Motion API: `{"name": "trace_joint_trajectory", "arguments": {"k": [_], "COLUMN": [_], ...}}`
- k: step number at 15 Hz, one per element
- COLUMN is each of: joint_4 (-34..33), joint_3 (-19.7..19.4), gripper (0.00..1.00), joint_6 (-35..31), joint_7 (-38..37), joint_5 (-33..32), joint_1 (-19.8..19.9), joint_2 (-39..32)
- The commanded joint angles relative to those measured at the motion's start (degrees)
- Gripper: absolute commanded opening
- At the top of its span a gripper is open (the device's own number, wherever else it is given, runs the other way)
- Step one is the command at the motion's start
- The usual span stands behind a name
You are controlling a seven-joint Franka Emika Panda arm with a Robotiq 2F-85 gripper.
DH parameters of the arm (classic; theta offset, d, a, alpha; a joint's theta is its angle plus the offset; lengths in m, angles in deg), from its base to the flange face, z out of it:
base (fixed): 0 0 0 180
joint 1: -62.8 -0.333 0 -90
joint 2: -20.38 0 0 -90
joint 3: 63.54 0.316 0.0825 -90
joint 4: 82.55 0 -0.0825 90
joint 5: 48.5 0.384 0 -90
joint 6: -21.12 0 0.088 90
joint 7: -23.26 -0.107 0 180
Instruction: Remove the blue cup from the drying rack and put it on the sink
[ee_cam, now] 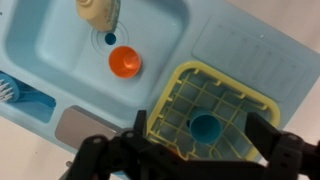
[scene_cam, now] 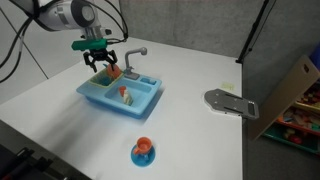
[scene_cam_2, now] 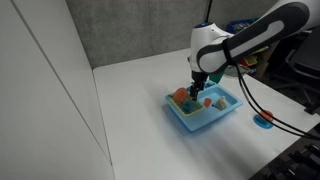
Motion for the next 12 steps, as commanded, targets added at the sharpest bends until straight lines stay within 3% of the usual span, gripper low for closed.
{"name": "trace_joint_trajectory", "arguments": {"k": [1,12], "joint_4": [-0.6,-2.0], "joint_3": [0.3,3.7], "gripper": [1.0,1.0], "joint_6": [0.2,-4.2], "joint_7": [1.6,17.8], "joint_5": [-0.9,-0.2], "joint_1": [0.1,4.1], "joint_2": [-0.5,-4.1]}}
